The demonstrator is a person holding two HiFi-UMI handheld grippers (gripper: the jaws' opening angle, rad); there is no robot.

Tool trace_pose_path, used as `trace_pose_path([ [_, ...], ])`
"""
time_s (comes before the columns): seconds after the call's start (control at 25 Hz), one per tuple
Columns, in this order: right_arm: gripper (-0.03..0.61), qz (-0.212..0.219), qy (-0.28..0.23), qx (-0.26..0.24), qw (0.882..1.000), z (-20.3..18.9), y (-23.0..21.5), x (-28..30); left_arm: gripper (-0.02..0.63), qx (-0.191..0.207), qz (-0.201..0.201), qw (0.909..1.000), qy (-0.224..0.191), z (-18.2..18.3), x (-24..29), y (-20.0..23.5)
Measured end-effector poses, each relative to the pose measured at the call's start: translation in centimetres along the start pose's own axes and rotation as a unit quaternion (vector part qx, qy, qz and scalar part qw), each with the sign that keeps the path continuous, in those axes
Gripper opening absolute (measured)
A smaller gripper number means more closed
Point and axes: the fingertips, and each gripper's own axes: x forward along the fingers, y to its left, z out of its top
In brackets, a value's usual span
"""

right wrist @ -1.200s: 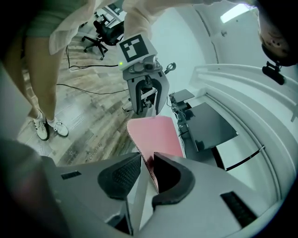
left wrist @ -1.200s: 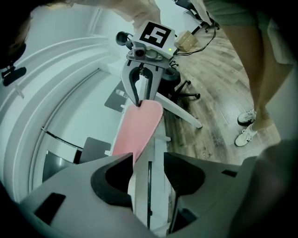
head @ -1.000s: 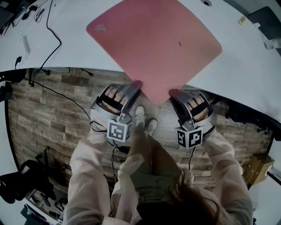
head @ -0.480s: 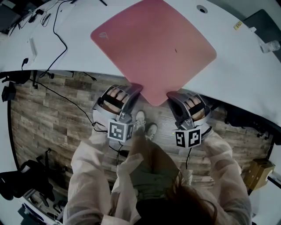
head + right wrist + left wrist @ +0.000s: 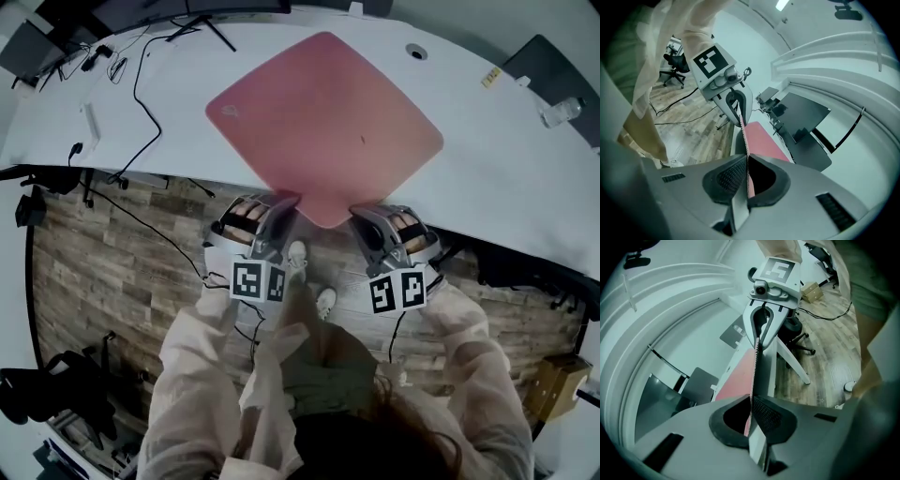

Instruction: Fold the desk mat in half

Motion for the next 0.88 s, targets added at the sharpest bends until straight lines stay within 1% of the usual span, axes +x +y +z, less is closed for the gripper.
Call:
trace_pose_path([
  [0.12, 0.032, 0.014, -0.004, 0.017, 1.000, 0.3, -1.3, 0.0, 0.041, -0.013, -0.013, 0.9998, -0.002, 0.2, 0.0, 1.1],
  [0.2, 0.032, 0.031, -0.008, 0.041, 0.999, 0.6, -2.4, 0.3, 0.041, -0.023, -0.021, 0.9995, -0.004, 0.1, 0.2, 1.9],
  [0.32, 0.032, 0.050, -0.009, 0.075, 0.996, 0.7, -4.6, 1.1, 0.041, -0.055, -0.036, 0.9977, -0.014, 0.0, 0.7, 3.2],
  [0.48, 0.032, 0.066, -0.008, 0.086, 0.994, 0.5, -7.9, 2.7, 0.041, -0.094, -0.056, 0.9937, -0.026, -0.5, 2.1, 6.0],
  [0.64, 0.033, 0.077, 0.002, 0.105, 0.991, 0.3, -11.4, 4.4, 0.041, -0.099, -0.070, 0.9918, -0.037, -0.8, 3.8, 9.2],
  [0.88, 0.034, 0.077, 0.019, 0.092, 0.993, 0.2, -16.5, 7.8, 0.041, -0.120, -0.083, 0.9883, -0.047, -2.4, 6.4, 13.4],
])
